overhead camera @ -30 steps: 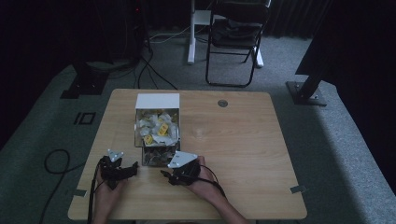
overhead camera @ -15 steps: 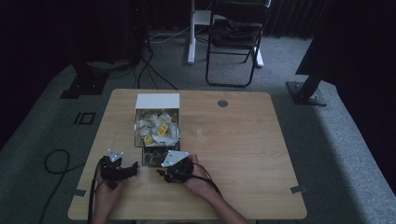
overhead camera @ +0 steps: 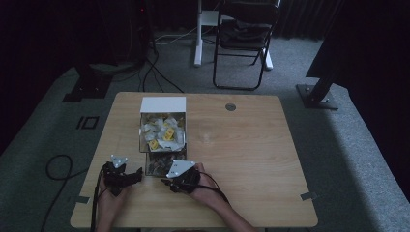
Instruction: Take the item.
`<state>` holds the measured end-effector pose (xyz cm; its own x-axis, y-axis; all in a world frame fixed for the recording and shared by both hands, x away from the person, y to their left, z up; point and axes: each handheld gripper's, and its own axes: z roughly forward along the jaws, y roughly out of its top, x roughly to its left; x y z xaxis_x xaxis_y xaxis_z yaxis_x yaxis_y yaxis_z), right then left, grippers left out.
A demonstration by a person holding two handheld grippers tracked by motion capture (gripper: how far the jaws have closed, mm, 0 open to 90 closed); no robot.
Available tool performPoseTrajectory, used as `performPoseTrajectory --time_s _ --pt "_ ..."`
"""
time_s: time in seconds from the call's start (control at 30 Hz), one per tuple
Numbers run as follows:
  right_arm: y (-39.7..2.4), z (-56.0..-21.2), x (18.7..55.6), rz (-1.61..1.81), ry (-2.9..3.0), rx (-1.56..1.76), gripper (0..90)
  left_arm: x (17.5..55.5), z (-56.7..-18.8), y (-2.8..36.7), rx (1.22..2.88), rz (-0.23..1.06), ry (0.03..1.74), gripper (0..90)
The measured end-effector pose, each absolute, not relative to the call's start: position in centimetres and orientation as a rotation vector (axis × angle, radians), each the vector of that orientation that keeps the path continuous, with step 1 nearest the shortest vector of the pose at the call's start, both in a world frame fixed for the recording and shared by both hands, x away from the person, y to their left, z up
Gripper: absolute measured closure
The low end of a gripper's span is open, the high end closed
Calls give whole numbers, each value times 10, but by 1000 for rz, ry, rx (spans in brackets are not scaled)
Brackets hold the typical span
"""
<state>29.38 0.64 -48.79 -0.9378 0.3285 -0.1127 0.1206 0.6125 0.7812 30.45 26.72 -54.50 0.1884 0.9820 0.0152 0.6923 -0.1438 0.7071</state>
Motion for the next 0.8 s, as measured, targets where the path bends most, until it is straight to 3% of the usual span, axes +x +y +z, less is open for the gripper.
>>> performPoseTrajectory --time_s 0.33,0.6,0.8 --pt "6 -487 287 1246 2611 346 696 303 -545 269 1889 671 1583 151" --pt "11 -477 285 1271 2523 409 495 303 -545 269 1895 671 1582 151" --pt "23 -475 288 1244 2509 410 474 303 -545 269 1895 671 1582 151"
